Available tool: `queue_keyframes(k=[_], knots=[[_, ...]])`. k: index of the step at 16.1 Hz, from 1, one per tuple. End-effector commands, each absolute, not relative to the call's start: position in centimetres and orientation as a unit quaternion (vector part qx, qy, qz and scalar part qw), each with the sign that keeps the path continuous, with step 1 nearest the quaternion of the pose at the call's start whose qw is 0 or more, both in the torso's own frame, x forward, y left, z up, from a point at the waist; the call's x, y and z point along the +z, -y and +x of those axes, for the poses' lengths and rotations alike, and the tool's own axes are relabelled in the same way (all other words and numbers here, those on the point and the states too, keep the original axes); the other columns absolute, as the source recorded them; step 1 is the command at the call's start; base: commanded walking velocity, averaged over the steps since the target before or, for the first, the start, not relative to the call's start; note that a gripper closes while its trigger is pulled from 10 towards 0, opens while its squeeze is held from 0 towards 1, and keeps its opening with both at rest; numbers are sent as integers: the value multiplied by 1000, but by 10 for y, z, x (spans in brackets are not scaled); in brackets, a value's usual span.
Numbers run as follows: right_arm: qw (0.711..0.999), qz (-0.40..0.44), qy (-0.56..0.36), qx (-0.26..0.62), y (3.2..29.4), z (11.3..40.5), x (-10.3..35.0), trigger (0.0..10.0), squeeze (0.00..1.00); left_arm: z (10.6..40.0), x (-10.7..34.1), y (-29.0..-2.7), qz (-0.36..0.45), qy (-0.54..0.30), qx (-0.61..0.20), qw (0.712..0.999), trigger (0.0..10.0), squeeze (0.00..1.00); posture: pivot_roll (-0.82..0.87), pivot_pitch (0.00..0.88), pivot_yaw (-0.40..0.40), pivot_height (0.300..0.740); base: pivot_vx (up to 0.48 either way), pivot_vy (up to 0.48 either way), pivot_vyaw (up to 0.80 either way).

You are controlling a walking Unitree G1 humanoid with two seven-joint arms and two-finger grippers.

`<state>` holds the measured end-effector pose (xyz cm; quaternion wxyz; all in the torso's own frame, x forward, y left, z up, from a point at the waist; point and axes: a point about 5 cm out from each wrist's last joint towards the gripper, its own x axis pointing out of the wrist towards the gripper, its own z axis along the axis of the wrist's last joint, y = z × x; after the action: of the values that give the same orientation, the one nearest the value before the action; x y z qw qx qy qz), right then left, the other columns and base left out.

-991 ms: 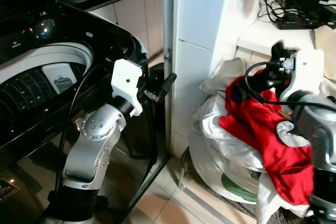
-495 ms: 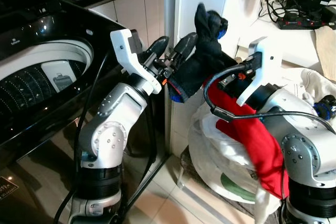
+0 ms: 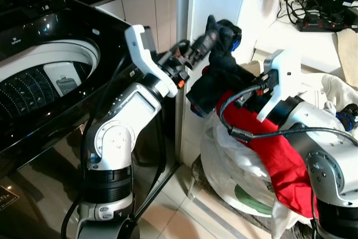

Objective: Clothes washing

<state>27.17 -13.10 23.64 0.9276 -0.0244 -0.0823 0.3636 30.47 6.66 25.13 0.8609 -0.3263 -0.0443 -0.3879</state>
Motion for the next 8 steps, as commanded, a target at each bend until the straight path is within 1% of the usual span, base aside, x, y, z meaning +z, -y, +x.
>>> queue_keyframes(k=[1, 2, 3, 4, 6, 8], knots=[[924, -47, 84, 371, 129, 269, 236, 0, 0, 302, 253, -60, -322, 35, -418, 849, 10000, 0, -107, 0, 12, 740, 0, 0, 0], [923, -54, 80, 373, 129, 269, 234, 0, 0, 300, 253, -58, -329, 29, -429, 841, 10000, 0, -106, 0, 15, 740, 0, 0, 0], [922, -59, 79, 374, 128, 269, 233, 0, 0, 299, 251, -55, -314, 19, -435, 843, 10000, 0, -106, 0, 16, 740, 0, 0, 0], [921, -62, 79, 376, 128, 269, 233, 0, 0, 299, 246, -54, -291, 10, -433, 853, 10000, 0, -106, 0, 17, 740, 0, 0, 0], [920, -64, 81, 379, 127, 268, 232, 0, 0, 297, 241, -52, -277, 3, -438, 855, 10000, 0, -105, 0, 18, 740, 0, 0, 0], [919, -74, 76, 379, 126, 268, 230, 0, 0, 292, 243, -50, -282, 3, -461, 841, 10000, 0, -103, 0, 18, 740, 0, 0, 0]])
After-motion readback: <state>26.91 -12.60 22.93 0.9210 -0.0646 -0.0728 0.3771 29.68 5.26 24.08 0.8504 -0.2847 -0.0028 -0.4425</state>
